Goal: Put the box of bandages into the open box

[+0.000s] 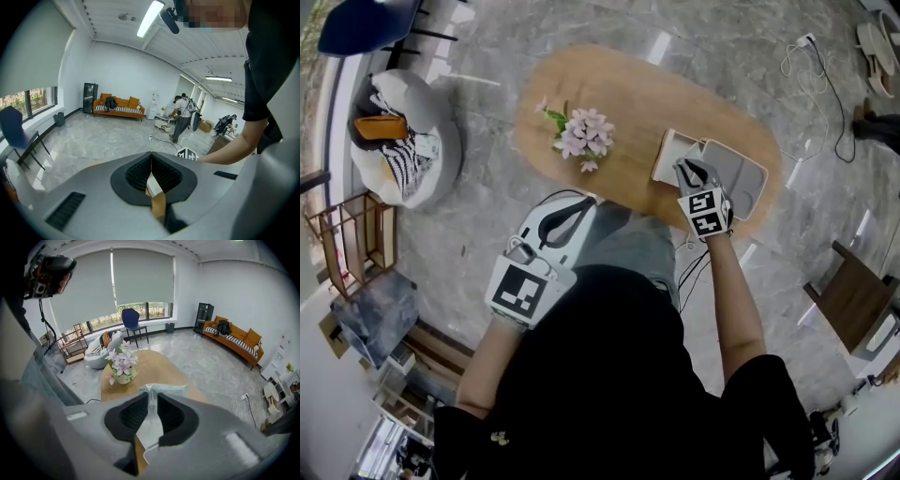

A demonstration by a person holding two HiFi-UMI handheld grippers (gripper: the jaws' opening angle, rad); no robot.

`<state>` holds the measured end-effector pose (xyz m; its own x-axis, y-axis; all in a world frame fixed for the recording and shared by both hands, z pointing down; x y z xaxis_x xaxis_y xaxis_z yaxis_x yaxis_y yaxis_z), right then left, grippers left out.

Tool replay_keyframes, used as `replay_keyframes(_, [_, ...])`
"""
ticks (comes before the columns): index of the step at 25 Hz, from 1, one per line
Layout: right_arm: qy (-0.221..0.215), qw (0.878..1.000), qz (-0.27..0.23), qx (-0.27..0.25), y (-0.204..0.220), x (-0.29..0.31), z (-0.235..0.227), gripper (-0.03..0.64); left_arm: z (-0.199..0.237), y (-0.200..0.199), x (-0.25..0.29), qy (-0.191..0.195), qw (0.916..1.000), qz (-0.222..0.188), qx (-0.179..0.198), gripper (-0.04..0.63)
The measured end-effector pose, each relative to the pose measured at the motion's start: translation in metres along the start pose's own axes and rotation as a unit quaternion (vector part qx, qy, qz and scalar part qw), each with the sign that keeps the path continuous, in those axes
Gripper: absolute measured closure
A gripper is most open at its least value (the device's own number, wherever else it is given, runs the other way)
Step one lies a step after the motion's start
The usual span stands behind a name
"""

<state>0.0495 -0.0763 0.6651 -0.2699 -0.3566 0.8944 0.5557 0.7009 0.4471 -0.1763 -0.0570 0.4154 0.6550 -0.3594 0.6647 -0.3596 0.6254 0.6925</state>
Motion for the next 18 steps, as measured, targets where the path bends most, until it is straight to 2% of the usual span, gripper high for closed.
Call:
replay_keyframes(13, [-0.020, 0.996, 0.085, 0.024, 0.043, 0.096, -0.010, 0.557, 0.018, 0.026, 0.005, -0.010, 0.9990, 0.034, -0.029, 0.584])
replay_keyframes(18, [-0.023, 0.992, 0.120, 0.017, 0.059, 0.122, -0.013, 0.554, 0.020, 0.037, 0.003, -0.016, 0.9981, 0.044, -0.040, 0.584])
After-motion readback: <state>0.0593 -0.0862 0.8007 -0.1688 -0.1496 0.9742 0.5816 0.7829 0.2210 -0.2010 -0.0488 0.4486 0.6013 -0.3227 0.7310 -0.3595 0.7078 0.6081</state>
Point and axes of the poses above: the fingertips, and each gripper's own axes: x forward along the fingers, z to its left, y out of its underside, the point moved 5 cm from there along -x, backward along the fingers, and after that the axes turned 9 degrees about z, right-handed, at the moved point
